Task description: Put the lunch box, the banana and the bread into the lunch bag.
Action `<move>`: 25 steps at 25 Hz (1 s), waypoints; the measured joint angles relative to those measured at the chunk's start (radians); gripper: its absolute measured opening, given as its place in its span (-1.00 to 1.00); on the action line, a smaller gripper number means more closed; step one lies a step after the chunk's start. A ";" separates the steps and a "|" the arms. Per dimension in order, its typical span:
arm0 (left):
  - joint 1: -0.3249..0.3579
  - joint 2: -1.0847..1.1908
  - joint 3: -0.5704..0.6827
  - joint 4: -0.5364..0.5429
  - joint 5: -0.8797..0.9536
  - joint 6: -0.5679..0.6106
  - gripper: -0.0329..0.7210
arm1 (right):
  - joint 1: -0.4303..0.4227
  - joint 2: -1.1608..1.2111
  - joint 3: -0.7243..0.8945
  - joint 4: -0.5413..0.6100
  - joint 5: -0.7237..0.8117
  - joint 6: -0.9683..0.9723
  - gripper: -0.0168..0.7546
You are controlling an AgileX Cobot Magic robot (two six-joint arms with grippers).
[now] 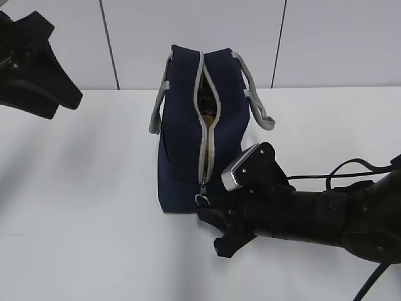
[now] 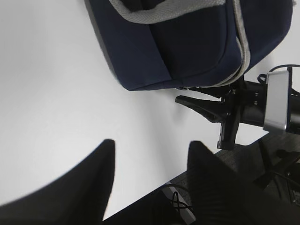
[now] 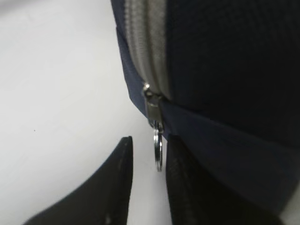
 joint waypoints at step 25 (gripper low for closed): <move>0.000 0.000 0.000 0.000 0.000 0.000 0.04 | 0.000 0.010 0.000 0.022 -0.025 -0.010 -1.00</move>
